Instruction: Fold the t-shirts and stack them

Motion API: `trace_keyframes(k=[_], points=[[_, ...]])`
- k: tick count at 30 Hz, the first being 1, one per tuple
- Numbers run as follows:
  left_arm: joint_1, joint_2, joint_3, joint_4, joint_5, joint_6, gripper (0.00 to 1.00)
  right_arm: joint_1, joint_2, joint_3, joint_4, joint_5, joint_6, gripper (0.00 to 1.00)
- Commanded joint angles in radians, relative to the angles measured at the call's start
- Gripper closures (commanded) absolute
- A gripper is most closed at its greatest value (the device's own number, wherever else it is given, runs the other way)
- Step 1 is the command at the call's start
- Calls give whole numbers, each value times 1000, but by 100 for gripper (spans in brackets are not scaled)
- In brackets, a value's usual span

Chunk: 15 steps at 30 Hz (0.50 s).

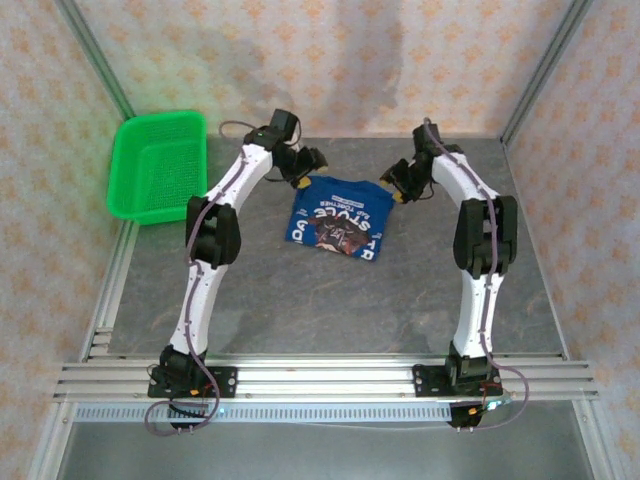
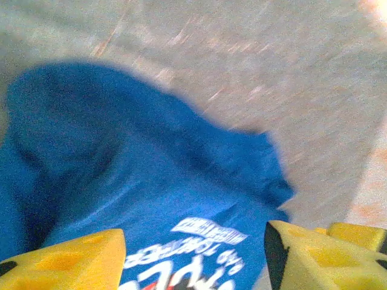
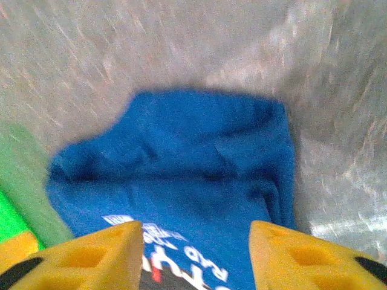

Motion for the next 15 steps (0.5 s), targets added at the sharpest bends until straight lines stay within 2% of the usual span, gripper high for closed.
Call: trace_keyframes(k=[1, 3, 5, 8, 11, 14, 15], points=[[45, -49, 184, -33, 27, -74, 32, -42, -58, 167, 6, -13, -5, 41], [79, -103, 209, -53, 8, -60, 29, -44, -108, 230, -78, 21, -86, 32], [108, -188, 183, -84, -25, 8, 26, -44, -202, 198, -114, 49, -151, 24], [133, -363, 28, -123, -95, 151, 24, -44, -442, -36, -42, 118, -204, 15], [134, -607, -308, -61, -219, 305, 20, -44, -706, -342, 62, 227, -228, 8], [137, -883, -746, 112, -377, 372, 1, -44, -938, -624, 136, 336, -253, 3], [138, -961, -883, 176, -443, 391, 0, -45, -1012, -723, 175, 381, -253, 0]])
